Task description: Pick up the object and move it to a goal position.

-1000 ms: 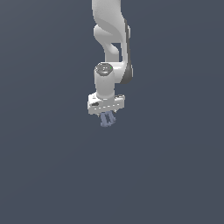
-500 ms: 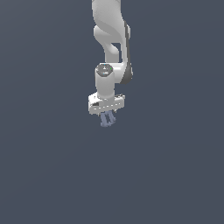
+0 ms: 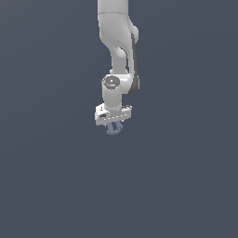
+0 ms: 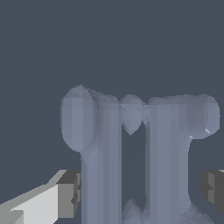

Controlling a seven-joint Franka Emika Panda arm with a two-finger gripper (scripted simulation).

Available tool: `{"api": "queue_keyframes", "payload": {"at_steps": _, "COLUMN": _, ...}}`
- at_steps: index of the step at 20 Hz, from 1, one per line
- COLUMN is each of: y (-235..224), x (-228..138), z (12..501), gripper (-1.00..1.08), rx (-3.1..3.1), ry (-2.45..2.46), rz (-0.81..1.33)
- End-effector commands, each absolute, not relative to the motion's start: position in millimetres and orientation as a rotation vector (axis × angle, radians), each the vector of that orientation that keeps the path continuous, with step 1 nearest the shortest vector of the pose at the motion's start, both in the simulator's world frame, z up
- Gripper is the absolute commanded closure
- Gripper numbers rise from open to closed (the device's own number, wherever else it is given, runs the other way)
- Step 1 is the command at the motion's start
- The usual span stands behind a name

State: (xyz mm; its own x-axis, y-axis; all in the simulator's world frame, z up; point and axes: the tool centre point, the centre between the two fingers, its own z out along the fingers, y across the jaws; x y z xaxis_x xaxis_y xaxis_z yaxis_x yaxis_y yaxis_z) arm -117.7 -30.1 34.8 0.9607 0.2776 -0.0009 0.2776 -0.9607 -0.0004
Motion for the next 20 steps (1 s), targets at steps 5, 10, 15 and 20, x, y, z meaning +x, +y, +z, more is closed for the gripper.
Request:
{"api": "queue_keyframes", "payload": {"at_steps": 5, "y": -30.1, "x": -117.4, "z": 22.8, "gripper": -0.92, "rx": -3.110, "ry": -0.442, "rz": 0.000}}
{"api": "queue_keyframes", "payload": {"at_steps": 10, "y": -30.1, "x": -117.4, "z": 22.8, "gripper": 1.08, "rx": -3.110, "ry": -0.442, "rz": 0.000}}
{"api": "queue_keyframes", "payload": {"at_steps": 15, "y": -30.1, "x": -117.4, "z": 22.8, "gripper": 1.08, "rx": -3.110, "ry": -0.442, "rz": 0.000}}
{"api": "queue_keyframes", "payload": {"at_steps": 20, "y": -33.3, "x": -112.2, "z": 31.6, "gripper": 1.08, "rx": -3.114, "ry": -0.441, "rz": -0.018}}
